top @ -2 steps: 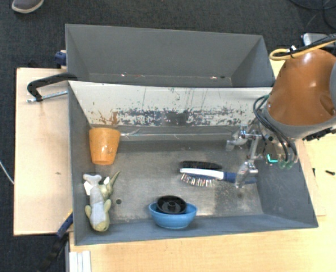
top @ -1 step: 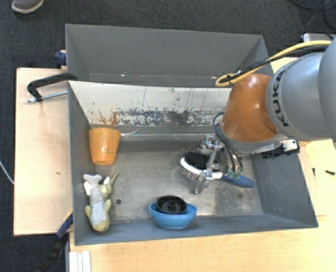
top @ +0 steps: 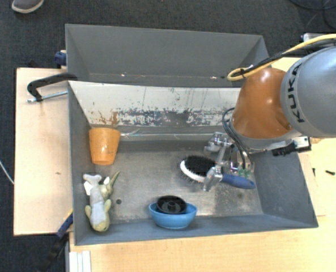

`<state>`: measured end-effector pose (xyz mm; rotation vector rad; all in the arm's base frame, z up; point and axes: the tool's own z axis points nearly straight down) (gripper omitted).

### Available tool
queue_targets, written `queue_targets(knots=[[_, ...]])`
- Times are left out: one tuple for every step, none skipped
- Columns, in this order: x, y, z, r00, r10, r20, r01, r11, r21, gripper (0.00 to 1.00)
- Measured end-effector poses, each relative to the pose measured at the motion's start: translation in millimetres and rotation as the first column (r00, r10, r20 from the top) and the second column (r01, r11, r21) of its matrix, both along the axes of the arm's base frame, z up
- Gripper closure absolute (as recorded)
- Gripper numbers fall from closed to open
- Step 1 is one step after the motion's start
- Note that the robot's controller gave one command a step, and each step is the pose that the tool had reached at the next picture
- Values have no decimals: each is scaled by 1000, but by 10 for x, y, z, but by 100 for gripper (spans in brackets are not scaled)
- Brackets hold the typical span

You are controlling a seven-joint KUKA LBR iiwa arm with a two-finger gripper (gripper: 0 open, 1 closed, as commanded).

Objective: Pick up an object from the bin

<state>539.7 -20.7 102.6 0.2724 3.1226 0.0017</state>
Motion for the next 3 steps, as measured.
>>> queue_targets(knots=[[22,51,100,998,-63,-1,63,998,1,0],[-99,42,-318,991,-136,-4,136,991,2,0],[-87,47,-304,991,-134,-3,134,991,1,0]])
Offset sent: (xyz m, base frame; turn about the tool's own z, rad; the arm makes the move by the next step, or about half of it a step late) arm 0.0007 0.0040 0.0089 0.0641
